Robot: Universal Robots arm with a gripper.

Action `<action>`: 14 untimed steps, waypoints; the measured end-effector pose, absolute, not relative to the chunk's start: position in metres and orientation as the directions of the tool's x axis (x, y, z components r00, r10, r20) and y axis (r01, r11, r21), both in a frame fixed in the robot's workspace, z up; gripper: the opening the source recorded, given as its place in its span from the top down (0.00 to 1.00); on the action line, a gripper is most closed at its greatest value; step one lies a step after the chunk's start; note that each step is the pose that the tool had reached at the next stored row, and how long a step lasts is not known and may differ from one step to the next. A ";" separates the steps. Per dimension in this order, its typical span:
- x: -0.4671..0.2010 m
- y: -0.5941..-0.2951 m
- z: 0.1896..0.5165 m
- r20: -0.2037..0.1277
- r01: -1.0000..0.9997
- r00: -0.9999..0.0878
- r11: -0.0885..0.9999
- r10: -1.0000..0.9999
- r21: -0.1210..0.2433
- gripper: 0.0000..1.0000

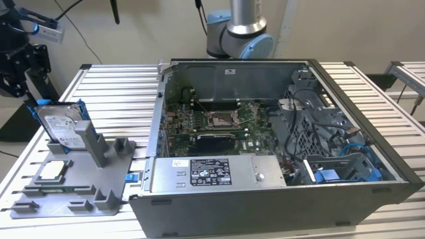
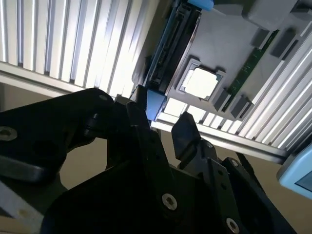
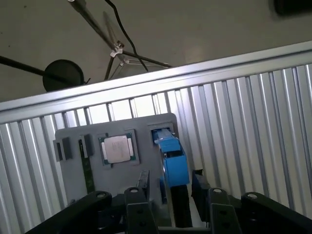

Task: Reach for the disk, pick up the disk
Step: 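Pick up the disk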

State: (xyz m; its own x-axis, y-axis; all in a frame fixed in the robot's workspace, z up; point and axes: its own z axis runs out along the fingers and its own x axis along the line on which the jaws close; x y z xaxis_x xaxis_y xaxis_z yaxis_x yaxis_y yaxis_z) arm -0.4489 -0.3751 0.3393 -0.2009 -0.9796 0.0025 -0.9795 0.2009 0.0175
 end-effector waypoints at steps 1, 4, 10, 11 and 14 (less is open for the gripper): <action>-0.449 -0.375 0.338 0.002 -0.981 -0.195 0.195 -0.981 0.017 0.00; -0.449 -0.374 0.332 0.001 -0.983 -0.181 0.181 -0.983 0.013 0.00; -0.449 -0.373 0.321 0.001 -0.987 -0.159 0.159 -0.987 0.010 0.00; -0.449 -0.373 0.319 0.000 -0.988 -0.155 0.155 -0.988 0.010 0.00; -0.450 -0.373 0.314 -0.001 -0.990 -0.142 0.142 -0.990 0.008 0.00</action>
